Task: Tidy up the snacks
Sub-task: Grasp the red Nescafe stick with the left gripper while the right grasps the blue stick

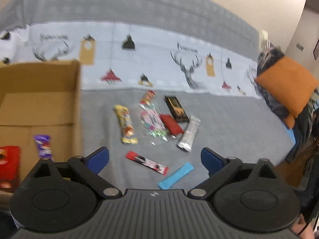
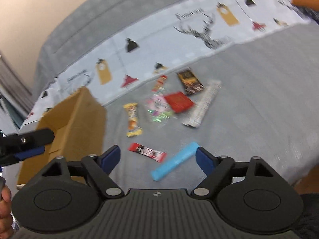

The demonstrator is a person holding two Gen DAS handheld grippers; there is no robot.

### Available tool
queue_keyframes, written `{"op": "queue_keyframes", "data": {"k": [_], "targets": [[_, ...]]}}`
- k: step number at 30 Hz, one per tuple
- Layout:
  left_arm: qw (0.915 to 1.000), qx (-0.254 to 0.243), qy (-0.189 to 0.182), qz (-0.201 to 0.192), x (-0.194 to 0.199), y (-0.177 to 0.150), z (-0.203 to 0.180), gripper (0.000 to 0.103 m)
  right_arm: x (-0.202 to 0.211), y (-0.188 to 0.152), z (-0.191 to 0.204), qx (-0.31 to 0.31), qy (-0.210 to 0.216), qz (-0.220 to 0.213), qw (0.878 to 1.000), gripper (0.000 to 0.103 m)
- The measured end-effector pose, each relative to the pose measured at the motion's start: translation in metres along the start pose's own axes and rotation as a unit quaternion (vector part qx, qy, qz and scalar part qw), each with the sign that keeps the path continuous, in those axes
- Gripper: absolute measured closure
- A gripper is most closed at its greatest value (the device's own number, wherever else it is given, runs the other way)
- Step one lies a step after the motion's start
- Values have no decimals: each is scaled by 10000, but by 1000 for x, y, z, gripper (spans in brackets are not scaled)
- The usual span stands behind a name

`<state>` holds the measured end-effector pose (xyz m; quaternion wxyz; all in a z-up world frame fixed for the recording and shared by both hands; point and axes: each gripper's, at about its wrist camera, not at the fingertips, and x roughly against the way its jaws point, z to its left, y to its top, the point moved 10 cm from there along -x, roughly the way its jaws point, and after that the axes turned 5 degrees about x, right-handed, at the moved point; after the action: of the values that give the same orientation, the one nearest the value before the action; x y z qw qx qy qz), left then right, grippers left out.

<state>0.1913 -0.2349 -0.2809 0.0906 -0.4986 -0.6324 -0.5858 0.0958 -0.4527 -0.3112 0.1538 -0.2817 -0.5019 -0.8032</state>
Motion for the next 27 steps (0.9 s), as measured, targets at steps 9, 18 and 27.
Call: {"op": "queue_keyframes", "data": {"k": [9, 18, 27], "targets": [[9920, 771, -25, 1004, -117, -38, 12, 49, -50, -22, -50, -494, 40, 586, 9970, 54], [9818, 1293, -105, 1387, -186, -39, 33, 49, -117, -21, -42, -619, 161, 1098, 9919, 54], [9833, 1223, -196, 1332, -192, -35, 51, 95, -136, -13, -27, 321, -375, 911, 9946, 80]]}}
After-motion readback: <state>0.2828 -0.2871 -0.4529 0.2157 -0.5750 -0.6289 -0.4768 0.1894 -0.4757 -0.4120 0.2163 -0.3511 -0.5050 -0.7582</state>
